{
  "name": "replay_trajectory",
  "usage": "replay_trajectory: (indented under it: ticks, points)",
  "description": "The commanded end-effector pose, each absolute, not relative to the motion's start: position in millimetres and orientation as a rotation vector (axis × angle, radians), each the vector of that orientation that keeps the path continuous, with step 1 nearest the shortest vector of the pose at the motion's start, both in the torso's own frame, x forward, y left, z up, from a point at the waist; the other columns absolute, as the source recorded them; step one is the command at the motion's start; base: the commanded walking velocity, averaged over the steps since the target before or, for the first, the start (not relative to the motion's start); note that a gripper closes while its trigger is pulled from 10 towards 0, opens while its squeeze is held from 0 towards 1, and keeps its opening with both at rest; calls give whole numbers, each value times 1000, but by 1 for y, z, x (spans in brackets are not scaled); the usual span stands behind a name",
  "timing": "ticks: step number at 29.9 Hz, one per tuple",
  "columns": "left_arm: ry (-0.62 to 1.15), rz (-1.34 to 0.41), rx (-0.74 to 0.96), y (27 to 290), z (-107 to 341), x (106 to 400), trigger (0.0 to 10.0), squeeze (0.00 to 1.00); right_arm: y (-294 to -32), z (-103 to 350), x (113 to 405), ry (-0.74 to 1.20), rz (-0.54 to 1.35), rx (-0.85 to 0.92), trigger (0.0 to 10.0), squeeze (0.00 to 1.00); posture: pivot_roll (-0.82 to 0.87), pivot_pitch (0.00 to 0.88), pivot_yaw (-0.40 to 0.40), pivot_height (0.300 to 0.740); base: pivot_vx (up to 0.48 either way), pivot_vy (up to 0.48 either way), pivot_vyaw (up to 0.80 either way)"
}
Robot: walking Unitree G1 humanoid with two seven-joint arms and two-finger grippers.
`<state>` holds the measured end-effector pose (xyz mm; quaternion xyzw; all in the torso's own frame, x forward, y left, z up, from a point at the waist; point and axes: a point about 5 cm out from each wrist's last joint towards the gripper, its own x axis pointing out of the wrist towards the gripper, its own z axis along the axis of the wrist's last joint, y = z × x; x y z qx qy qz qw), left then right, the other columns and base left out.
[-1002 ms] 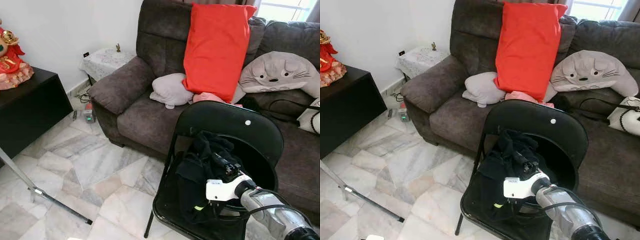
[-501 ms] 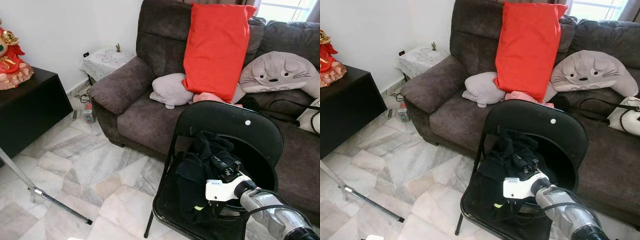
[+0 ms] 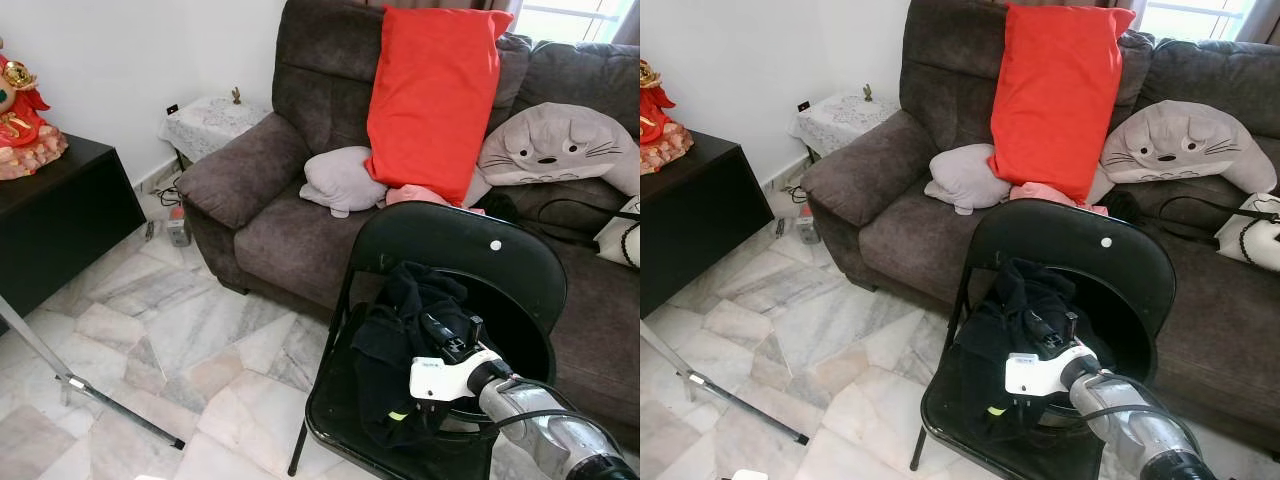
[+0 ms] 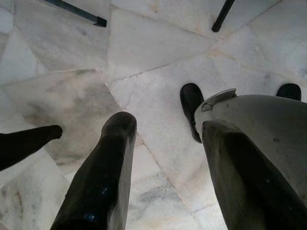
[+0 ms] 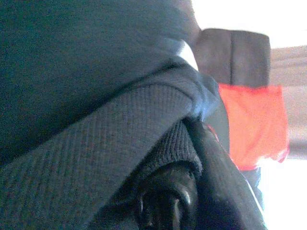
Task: Hang hanger
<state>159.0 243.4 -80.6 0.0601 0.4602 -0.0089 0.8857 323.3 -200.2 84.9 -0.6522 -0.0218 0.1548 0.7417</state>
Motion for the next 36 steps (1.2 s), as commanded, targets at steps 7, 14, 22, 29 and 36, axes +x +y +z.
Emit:
replay_trajectory:
  ticks: [7,14,22,29,36]
  points:
    - [987,-20,131,245,-84,151,10000,0,-201,98,327,10,121,-1007,0,0,26,56,31,740,0,0,0]
    - [992,-24,134,245,-84,149,10000,0,-203,114,328,17,-102,-586,0,0,24,30,34,740,0,0,0]
    - [1000,-31,138,246,-85,146,10000,0,-207,112,318,108,-342,-7,0,0,21,11,37,740,0,0,0]
    - [1009,-34,144,247,-86,143,10000,0,-191,126,315,71,-330,34,10000,0,13,0,42,740,0,0,0]
    - [1010,-32,144,248,-86,142,10000,0,-186,135,320,67,-291,30,10000,0,30,0,37,740,0,0,0]
